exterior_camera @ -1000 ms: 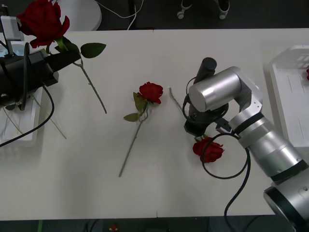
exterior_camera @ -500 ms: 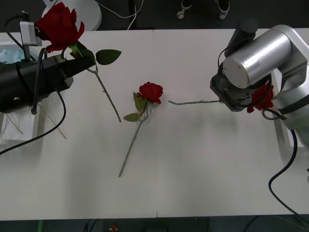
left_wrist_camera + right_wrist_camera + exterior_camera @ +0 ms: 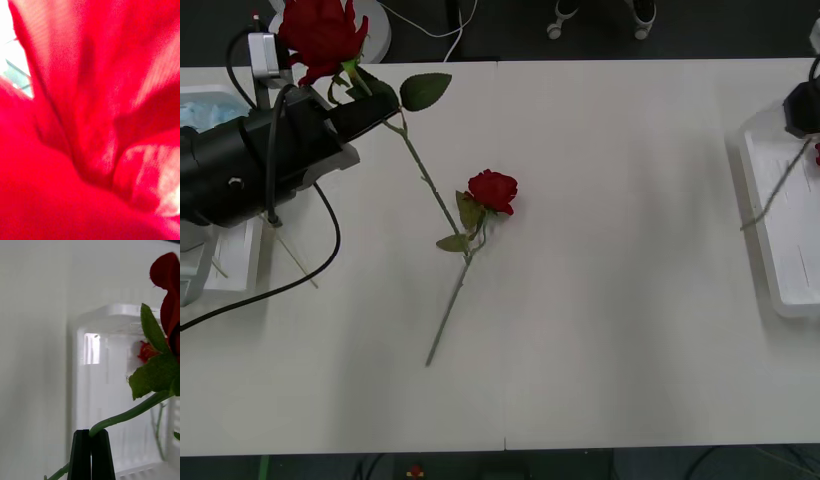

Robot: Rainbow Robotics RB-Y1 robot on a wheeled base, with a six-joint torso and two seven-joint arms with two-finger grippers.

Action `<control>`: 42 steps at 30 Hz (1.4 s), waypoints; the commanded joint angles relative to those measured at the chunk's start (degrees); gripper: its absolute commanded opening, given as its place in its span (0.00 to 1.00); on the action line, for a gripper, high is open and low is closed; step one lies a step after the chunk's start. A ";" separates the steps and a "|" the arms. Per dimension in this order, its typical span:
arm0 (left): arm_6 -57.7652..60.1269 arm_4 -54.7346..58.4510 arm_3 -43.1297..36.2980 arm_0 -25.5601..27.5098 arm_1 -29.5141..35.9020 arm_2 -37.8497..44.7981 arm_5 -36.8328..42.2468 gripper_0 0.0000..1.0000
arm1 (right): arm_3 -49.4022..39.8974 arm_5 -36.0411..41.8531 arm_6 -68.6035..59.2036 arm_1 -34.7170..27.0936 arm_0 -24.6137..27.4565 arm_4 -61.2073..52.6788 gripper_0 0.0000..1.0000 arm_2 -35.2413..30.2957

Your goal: Put the red flowers into the right box and the blue flowers into the left box

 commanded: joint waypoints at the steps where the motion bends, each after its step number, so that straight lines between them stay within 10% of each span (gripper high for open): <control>1: 4.61 0.79 -2.73 -0.80 -1.29 -5.22 -6.27 0.00 | 7.98 -6.44 14.15 -8.18 -2.76 0.54 0.00 -1.76; 11: 8.57 0.00 -2.46 -3.61 -2.79 -11.63 -10.32 0.00 | 25.73 -22.44 35.42 -11.00 -2.76 1.33 0.00 -1.06; 29: 29.84 -18.63 -2.46 -12.05 -7.18 -12.95 -7.68 0.00 | 41.02 -38.35 33.40 -6.78 -2.76 3.09 0.01 11.95; 35: 33.71 -20.65 -2.46 -12.84 -9.20 -12.95 -7.15 0.00 | 41.29 -38.17 33.93 -7.57 -2.76 -1.48 0.92 11.07; 42: 33.71 -21.18 -2.46 -12.84 -9.47 -12.95 -7.15 0.00 | 35.49 -29.20 36.03 -10.38 -2.76 -12.29 1.00 7.38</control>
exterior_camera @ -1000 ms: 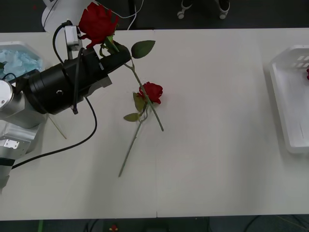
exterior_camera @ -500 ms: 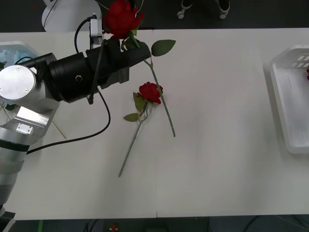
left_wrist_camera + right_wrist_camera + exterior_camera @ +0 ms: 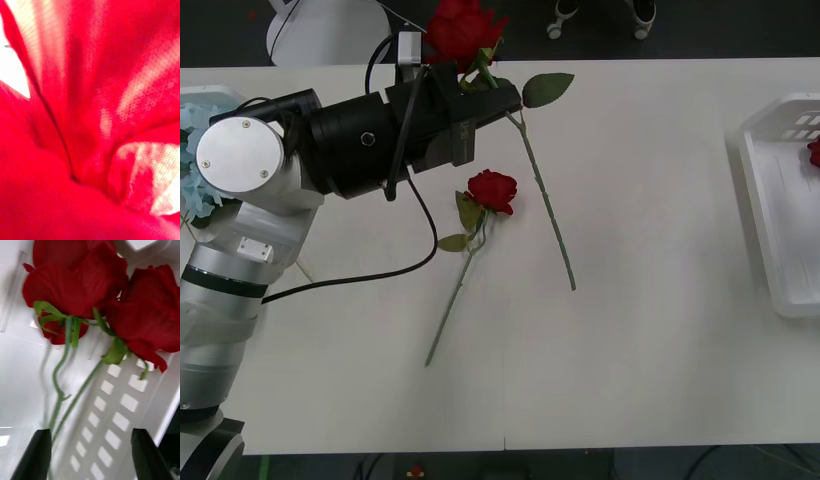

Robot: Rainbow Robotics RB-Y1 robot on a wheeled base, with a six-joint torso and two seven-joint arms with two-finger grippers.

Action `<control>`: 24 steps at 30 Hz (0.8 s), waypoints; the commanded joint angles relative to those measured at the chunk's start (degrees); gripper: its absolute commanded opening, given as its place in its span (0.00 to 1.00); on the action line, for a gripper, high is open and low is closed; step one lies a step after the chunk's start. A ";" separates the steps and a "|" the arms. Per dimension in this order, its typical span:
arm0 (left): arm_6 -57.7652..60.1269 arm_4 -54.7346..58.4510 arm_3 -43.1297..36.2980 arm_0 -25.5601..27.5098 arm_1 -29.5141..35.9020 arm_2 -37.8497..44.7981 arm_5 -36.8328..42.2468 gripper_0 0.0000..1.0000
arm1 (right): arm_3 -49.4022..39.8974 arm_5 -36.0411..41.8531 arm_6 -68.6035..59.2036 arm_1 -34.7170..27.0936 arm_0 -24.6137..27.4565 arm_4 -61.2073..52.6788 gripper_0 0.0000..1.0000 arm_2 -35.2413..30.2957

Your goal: Put the red flowers into the right box and the blue flowers into the left box

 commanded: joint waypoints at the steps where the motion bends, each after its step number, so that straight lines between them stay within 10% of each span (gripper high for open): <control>1: 1.43 -0.74 -1.80 -2.58 -1.12 -0.52 0.48 0.00 | -7.06 7.87 2.93 -3.78 -2.26 -5.86 1.00 -4.70; 24: 1.61 -0.91 -1.80 -2.49 -1.12 -0.43 0.39 0.00 | -28.24 40.83 2.58 -7.03 2.13 -62.37 1.00 -13.84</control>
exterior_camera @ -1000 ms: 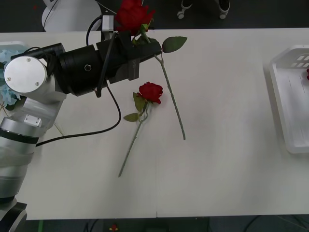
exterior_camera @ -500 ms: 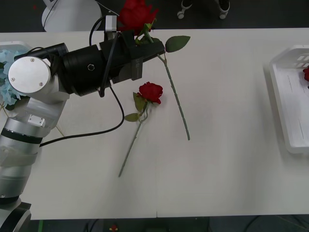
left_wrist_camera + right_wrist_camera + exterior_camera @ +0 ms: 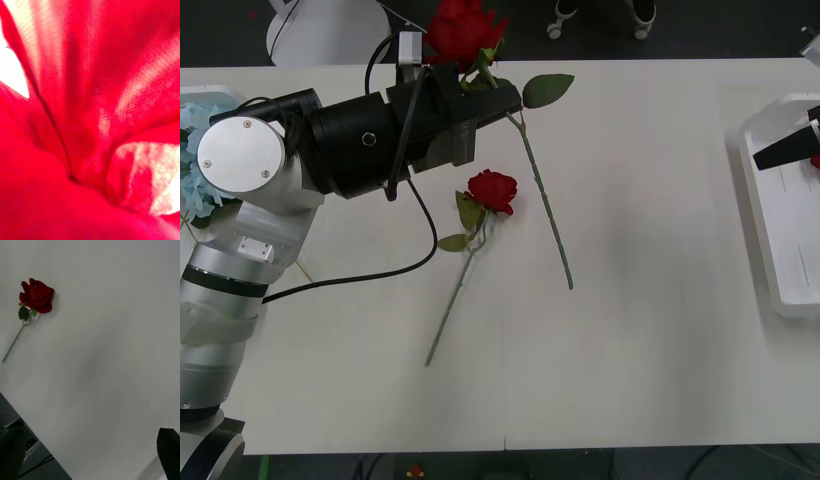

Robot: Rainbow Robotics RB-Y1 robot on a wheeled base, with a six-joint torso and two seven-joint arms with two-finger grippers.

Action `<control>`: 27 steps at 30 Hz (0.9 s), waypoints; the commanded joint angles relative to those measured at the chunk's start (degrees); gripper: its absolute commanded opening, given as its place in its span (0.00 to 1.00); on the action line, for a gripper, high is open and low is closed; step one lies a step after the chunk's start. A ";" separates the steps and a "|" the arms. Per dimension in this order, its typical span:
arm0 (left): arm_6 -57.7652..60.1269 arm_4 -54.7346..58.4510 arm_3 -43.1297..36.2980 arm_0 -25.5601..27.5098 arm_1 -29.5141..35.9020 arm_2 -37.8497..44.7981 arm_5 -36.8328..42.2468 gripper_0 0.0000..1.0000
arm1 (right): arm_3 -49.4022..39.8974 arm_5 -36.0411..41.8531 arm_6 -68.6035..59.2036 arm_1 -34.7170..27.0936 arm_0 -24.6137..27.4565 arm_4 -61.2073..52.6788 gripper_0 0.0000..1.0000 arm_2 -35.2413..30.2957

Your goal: Put the red flowers into the right box and the blue flowers into the left box

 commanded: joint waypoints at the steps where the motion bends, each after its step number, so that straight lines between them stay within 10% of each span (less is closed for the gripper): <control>1: 1.61 -0.29 -1.80 -2.42 -1.08 -0.43 0.36 0.00 | -9.00 -0.84 -0.11 -3.44 4.08 -7.22 1.00 -2.36; 12: 1.87 -0.29 -1.80 -2.07 -1.08 -0.16 0.36 0.00 | -31.06 -9.45 -2.48 0.51 20.25 -13.64 1.00 -4.91; 27: 1.87 -0.47 -1.80 -1.98 -1.08 -0.16 0.36 0.00 | -39.59 -23.78 -5.91 9.92 24.03 -11.44 1.00 7.75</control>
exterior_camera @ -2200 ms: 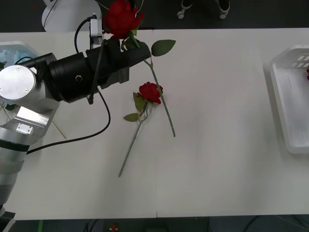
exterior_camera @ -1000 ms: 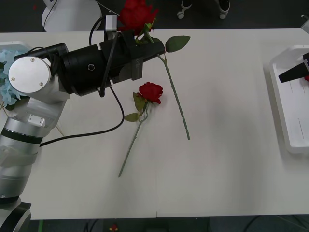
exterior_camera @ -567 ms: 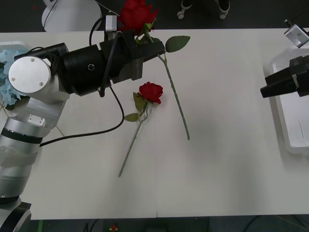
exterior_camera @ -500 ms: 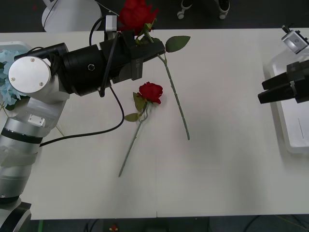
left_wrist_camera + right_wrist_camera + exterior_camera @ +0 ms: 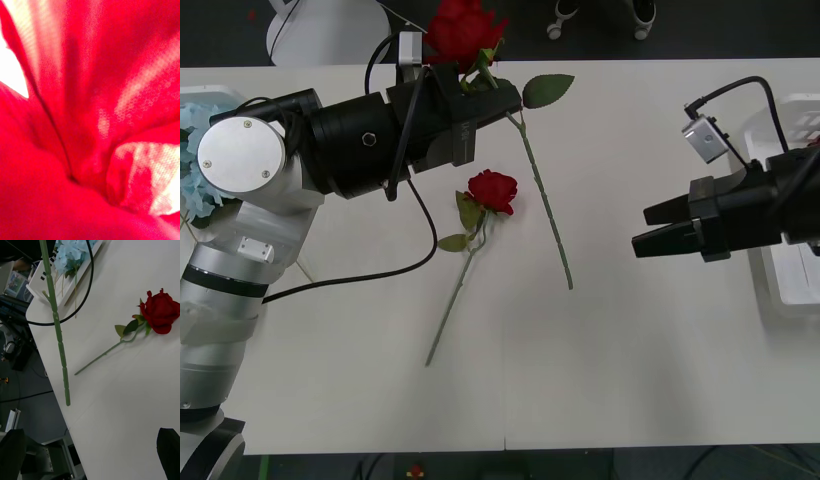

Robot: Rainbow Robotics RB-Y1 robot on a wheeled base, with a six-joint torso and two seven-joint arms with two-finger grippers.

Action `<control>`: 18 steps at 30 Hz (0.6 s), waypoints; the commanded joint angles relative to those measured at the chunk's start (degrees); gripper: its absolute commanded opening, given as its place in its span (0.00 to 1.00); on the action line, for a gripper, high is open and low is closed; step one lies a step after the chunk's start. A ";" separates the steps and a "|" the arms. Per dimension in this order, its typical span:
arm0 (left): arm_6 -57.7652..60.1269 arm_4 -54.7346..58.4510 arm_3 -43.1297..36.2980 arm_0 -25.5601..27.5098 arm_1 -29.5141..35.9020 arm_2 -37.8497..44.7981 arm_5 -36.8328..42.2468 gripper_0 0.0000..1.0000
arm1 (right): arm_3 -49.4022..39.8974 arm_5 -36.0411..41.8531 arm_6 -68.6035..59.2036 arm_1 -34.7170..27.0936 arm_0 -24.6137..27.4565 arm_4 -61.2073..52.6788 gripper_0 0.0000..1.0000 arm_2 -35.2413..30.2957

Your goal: Put the red flowers into the right box and the blue flowers into the left box

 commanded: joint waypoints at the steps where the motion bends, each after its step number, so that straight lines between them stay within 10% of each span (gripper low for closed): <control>1: 1.87 -0.36 -1.80 -1.98 -1.06 -0.17 0.35 0.00 | -2.23 -5.98 -2.17 2.54 0.22 0.23 1.00 6.63; 12: 1.96 -0.36 -1.80 -2.06 -1.06 -0.08 0.35 0.00 | -3.46 -13.01 -2.44 7.11 -0.57 3.13 0.97 12.00; 18: 1.96 -0.45 -1.80 -1.98 -1.06 -0.17 0.44 0.00 | -3.55 -13.01 -3.31 9.05 -0.75 4.18 0.28 12.17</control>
